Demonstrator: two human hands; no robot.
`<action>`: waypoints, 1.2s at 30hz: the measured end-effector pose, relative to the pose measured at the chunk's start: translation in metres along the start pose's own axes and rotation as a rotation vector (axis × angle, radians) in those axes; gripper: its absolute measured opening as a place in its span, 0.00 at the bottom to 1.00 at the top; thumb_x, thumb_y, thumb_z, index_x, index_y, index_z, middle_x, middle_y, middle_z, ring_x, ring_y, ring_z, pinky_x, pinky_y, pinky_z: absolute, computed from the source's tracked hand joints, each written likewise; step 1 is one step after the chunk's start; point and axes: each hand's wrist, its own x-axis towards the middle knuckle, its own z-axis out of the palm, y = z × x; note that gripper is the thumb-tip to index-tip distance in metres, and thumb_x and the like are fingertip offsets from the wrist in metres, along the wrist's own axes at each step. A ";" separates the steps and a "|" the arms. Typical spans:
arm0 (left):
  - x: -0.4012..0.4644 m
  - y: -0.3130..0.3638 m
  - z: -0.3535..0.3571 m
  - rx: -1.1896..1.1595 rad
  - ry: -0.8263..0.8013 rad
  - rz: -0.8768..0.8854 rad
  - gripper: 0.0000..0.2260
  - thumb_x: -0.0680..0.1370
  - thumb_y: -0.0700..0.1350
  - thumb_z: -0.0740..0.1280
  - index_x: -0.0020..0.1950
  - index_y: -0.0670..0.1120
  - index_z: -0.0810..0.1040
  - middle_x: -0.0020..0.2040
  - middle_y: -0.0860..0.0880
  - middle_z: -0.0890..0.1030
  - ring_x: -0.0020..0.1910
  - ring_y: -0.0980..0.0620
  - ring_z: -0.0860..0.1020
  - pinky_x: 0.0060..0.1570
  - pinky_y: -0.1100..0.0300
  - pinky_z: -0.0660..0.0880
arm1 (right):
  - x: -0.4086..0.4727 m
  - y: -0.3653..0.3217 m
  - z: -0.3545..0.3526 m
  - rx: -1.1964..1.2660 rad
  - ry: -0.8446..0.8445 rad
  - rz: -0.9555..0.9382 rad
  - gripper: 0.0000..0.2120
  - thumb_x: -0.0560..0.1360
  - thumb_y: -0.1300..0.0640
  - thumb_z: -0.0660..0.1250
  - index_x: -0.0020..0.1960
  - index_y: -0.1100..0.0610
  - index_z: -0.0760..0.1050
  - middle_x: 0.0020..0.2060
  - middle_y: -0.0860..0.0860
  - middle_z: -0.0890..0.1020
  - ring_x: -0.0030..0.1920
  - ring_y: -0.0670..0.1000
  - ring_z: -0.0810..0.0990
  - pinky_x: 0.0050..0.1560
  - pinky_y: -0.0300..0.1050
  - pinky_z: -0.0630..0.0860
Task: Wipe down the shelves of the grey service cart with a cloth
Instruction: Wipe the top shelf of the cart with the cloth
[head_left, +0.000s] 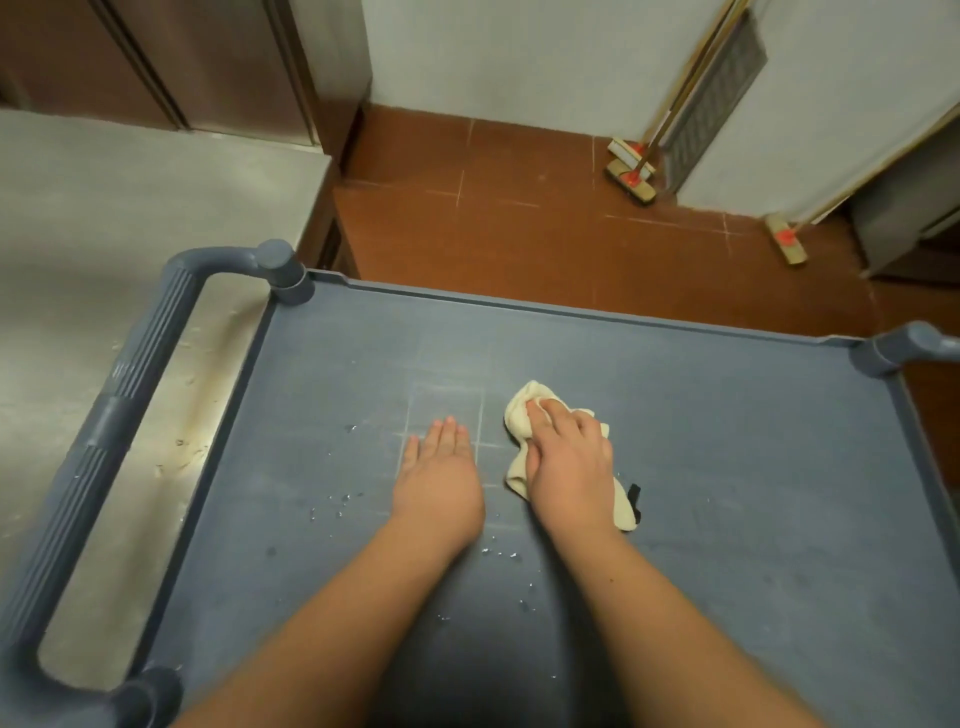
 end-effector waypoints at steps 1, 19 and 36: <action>0.002 0.002 -0.002 0.008 -0.010 -0.009 0.33 0.76 0.41 0.55 0.78 0.41 0.45 0.80 0.45 0.46 0.79 0.48 0.45 0.76 0.48 0.43 | -0.001 0.017 -0.004 -0.006 0.008 0.025 0.22 0.70 0.58 0.71 0.64 0.52 0.77 0.63 0.47 0.79 0.55 0.56 0.74 0.53 0.53 0.73; -0.001 0.164 0.018 -0.032 0.146 0.099 0.26 0.75 0.45 0.56 0.73 0.43 0.61 0.76 0.44 0.60 0.75 0.44 0.57 0.72 0.52 0.59 | -0.017 0.145 -0.046 -0.048 -0.014 0.068 0.23 0.71 0.55 0.72 0.65 0.49 0.75 0.63 0.44 0.78 0.55 0.54 0.73 0.54 0.51 0.72; 0.012 0.291 0.027 -0.016 0.080 0.243 0.28 0.73 0.45 0.56 0.74 0.45 0.60 0.76 0.46 0.61 0.77 0.44 0.55 0.74 0.51 0.57 | -0.032 0.316 -0.106 -0.149 -0.063 0.283 0.22 0.76 0.52 0.67 0.70 0.48 0.73 0.67 0.46 0.76 0.61 0.54 0.72 0.58 0.54 0.72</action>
